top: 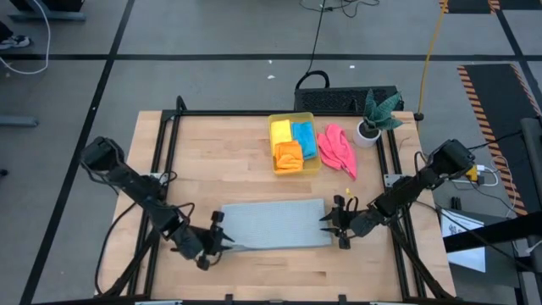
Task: Fold microfiber towels
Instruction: Fold the gray microfiber towel
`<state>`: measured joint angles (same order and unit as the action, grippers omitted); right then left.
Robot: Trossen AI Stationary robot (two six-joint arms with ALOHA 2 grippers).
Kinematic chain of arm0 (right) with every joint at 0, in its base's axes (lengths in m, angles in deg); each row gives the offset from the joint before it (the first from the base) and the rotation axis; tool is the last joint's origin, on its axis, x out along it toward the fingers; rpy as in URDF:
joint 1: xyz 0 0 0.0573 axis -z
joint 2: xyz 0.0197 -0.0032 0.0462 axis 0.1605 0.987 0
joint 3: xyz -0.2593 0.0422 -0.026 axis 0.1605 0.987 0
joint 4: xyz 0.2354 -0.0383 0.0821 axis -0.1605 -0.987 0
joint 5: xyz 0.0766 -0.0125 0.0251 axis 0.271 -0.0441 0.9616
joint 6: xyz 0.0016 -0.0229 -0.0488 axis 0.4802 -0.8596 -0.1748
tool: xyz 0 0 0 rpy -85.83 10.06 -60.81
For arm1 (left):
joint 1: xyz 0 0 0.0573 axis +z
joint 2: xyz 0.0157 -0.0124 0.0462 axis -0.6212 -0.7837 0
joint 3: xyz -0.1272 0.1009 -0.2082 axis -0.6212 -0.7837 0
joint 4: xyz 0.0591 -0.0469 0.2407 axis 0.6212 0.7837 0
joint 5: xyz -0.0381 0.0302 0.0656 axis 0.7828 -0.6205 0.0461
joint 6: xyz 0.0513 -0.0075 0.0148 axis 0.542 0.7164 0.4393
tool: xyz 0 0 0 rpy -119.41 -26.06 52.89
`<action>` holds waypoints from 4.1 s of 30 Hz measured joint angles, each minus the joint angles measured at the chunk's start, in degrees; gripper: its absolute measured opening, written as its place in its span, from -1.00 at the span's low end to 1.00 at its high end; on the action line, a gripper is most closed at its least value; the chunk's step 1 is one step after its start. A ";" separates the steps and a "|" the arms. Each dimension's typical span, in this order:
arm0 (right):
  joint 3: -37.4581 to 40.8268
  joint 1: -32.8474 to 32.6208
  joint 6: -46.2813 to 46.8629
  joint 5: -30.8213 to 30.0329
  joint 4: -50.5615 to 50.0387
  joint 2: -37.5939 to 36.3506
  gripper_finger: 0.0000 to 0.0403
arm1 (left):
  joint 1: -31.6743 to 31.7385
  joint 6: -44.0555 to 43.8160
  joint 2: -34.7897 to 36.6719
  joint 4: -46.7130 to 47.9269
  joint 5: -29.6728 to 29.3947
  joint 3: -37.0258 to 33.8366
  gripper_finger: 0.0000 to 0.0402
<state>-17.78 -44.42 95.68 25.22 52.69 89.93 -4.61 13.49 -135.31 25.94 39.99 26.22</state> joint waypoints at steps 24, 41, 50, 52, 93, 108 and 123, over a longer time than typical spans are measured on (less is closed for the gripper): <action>0.02 0.59 0.65 -2.97 3.38 -0.02 -0.31 | 3.97 -8.52 -5.18 1.03 13.00 2.06 -0.49; -0.11 9.85 1.32 4.68 -12.56 -4.49 -0.98 | 9.91 -24.46 -4.26 21.18 7.01 2.74 -0.49; 0.04 13.75 -2.71 -4.05 -16.52 -19.17 -0.99 | 6.17 -18.44 -4.23 0.01 -1.61 2.73 -0.49; 0.00 13.59 -2.48 1.93 -12.94 -19.31 -0.99 | 7.20 -16.85 -4.20 -1.23 -3.48 2.81 -0.49; 0.00 20.11 5.53 10.01 -11.39 -5.42 -0.56 | 14.60 -21.28 -9.47 17.69 2.38 10.30 -0.50; -0.05 18.82 7.33 12.57 -19.75 -19.69 -0.82 | 8.08 -23.59 -9.49 3.43 -0.36 9.49 -0.49; 0.04 32.21 2.28 2.95 -2.88 -0.92 -0.83 | 17.00 -18.37 -10.77 7.31 8.28 9.53 -0.49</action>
<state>-17.74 -12.21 97.97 28.17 49.81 89.01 12.39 -4.88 -146.08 33.25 48.27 35.75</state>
